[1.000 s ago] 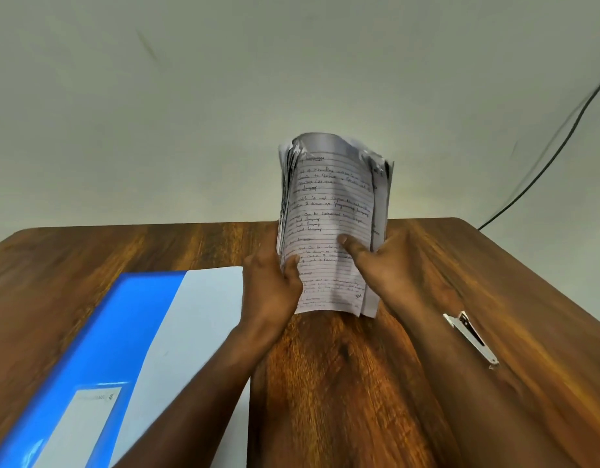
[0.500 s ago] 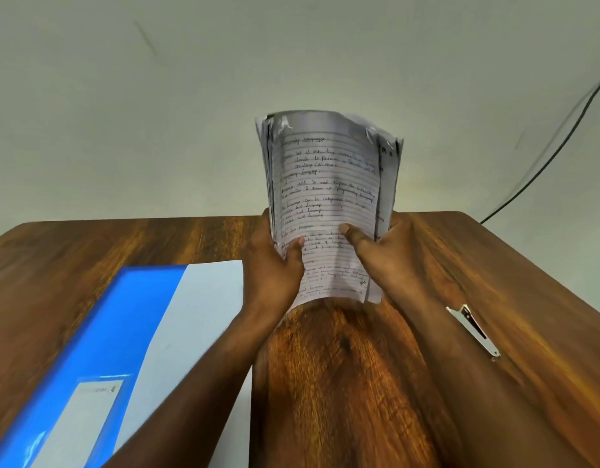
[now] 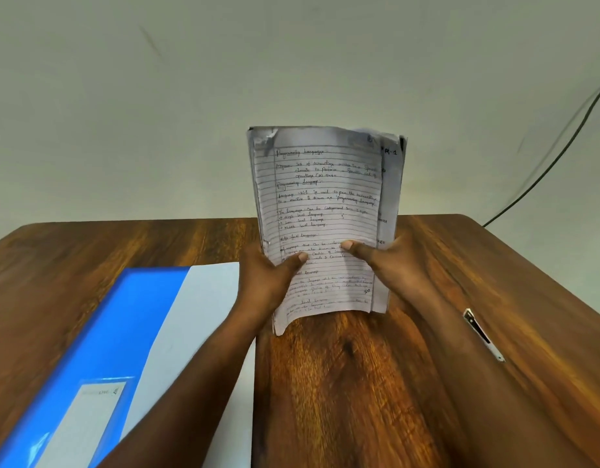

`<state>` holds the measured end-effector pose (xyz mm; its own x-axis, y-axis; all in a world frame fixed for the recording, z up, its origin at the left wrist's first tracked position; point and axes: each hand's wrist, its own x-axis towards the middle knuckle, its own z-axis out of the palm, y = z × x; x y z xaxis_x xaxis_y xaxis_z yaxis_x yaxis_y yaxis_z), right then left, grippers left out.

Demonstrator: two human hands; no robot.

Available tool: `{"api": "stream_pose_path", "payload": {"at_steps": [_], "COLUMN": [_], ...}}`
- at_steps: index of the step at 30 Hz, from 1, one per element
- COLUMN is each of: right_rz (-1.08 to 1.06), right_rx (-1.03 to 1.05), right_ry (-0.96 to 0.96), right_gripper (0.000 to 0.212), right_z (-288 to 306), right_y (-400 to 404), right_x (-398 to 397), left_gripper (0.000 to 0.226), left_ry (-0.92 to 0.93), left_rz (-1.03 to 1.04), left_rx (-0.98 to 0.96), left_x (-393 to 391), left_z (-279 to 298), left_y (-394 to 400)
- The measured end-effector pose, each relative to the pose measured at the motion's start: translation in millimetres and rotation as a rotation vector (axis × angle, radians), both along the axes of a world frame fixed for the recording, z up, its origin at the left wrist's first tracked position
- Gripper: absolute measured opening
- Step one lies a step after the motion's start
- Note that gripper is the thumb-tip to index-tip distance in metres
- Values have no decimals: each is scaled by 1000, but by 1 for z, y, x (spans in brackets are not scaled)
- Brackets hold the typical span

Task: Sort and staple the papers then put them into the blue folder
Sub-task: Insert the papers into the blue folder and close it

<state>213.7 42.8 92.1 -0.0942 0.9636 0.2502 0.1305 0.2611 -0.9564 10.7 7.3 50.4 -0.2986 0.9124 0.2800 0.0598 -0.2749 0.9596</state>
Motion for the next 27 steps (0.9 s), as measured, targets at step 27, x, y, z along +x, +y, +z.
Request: {"api": "stream_pose_path", "payload": {"at_steps": [27], "right_rz": [133], "right_rx": [-59], "right_ry": [589], "right_gripper": [64], "right_z": [12], "right_y": [11], "right_x": [29], "left_gripper": [53], "left_ry": [-940], "left_rz": [-163], "left_rx": [99], "left_x": [-3], "left_z": [26], "left_y": [1]}}
